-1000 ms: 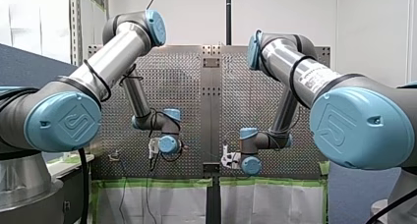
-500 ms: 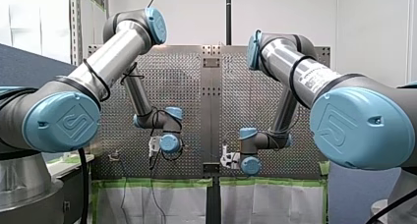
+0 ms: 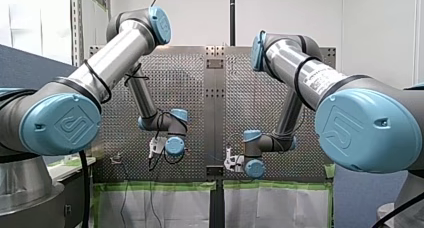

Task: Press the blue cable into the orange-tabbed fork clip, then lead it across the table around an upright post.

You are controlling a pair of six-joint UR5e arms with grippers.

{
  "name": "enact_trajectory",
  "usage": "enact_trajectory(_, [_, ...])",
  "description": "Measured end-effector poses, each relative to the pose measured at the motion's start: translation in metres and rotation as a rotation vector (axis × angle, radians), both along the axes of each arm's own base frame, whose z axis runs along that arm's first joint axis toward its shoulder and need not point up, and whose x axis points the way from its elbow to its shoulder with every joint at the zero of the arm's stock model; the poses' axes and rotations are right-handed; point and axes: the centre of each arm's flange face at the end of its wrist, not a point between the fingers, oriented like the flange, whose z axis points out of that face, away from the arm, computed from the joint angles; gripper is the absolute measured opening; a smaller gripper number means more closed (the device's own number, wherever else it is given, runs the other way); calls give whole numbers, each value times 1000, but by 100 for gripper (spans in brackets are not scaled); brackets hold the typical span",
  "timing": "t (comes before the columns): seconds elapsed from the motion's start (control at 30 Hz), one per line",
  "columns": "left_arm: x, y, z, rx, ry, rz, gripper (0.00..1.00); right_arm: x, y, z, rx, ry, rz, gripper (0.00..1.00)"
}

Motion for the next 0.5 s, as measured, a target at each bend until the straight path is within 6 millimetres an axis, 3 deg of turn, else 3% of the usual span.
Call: enact_trajectory(0.5, [-5,-3,1,18,6,10,0,-1,-1,1,-3,9,-2,0])
